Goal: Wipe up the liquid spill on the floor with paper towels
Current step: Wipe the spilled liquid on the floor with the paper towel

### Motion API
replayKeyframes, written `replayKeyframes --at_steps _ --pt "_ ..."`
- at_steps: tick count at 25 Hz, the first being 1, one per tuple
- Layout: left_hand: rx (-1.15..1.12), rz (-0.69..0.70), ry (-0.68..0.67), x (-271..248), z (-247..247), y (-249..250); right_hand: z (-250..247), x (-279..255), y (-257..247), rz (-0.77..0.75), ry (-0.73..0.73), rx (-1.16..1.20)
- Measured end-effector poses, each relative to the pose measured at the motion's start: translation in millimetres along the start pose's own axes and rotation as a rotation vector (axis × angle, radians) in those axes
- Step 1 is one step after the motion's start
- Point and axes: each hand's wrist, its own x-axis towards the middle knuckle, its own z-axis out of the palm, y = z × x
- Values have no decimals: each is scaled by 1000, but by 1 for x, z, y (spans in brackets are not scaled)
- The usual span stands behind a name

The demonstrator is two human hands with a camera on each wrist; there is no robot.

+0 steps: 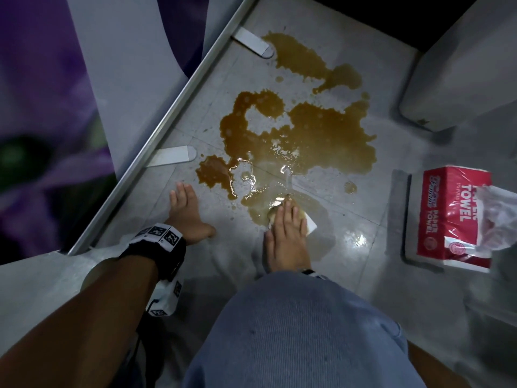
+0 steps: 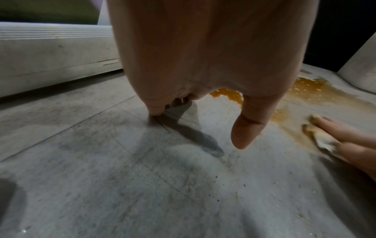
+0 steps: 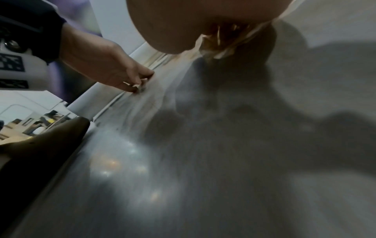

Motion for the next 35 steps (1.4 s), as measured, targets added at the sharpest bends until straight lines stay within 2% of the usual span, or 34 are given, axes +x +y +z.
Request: replayKeyframes --at_steps 3,6,10,12,15,17,22,31,35 --pt "12 -1 0 1 0 -1 -7 38 -30 -126 -49 -31" --pt "24 -1 1 2 -1 -2 -18 81 -53 -230 -39 -24" --pt "76 -2 10 5 -1 -3 -23 129 -80 -268 -5 -31" --pt "75 4 2 5 0 -2 -17 134 -86 -334 5 -86" --pt "92 24 19 6 1 -4 -1 126 -89 -515 -30 -182" --pt "105 45 34 7 3 -6 3 127 -90 -572 -42 -226" --pt "8 38 -23 2 -2 -8 -9 127 -61 -537 -46 -280" --pt "11 63 -60 -1 -10 -11 -81 117 15 -444 -129 -210" --pt "50 67 -83 -1 -17 -9 -113 127 35 -366 -283 -226"
